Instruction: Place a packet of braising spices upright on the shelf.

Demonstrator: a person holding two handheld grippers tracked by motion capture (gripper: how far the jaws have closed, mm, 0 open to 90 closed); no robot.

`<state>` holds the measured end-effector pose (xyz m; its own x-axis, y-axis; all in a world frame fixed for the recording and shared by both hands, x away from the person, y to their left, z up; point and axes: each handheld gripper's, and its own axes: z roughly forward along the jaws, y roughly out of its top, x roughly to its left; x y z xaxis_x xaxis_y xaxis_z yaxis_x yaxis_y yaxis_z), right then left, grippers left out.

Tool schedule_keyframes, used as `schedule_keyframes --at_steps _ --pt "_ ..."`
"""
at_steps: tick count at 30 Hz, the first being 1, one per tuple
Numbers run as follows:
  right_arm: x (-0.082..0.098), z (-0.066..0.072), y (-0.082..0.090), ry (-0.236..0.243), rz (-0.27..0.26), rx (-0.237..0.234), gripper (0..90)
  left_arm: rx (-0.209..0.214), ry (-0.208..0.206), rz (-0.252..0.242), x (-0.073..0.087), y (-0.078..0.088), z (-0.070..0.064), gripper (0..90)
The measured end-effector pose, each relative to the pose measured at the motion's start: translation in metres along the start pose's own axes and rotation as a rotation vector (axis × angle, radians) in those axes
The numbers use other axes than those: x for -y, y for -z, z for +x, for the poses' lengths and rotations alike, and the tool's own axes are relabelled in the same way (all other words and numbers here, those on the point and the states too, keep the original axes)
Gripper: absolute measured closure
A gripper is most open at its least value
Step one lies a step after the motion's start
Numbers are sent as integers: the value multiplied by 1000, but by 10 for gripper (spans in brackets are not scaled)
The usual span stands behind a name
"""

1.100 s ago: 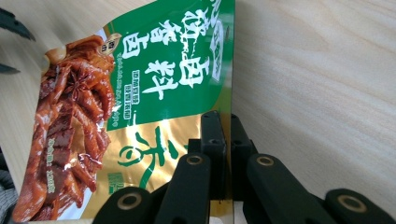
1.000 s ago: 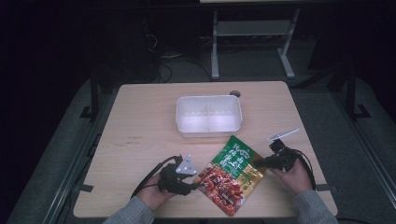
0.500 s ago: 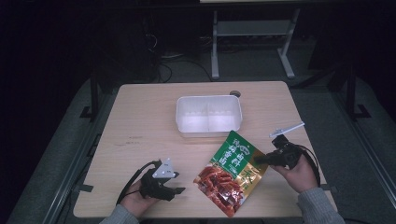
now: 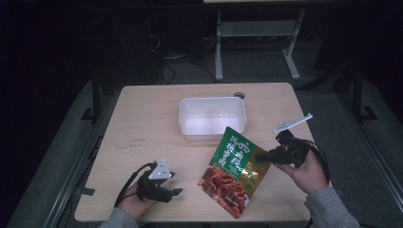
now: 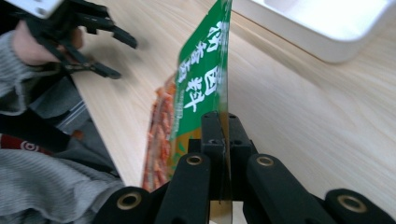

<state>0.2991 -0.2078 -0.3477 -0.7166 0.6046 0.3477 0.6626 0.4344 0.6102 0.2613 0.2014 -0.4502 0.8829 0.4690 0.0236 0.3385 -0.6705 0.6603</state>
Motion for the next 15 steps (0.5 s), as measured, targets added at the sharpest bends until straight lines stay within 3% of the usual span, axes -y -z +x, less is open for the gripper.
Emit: schedule_keyframes --at_steps 7,10,15 --pt "-12 14 12 27 -26 -60 896 -15 16 -7 4 2 6 354" --pt "-21 26 19 55 -42 -89 897 -24 23 -18 5 4 8 348" --pt "-34 48 31 121 -40 -81 897 -25 29 -27 5 4 9 339"
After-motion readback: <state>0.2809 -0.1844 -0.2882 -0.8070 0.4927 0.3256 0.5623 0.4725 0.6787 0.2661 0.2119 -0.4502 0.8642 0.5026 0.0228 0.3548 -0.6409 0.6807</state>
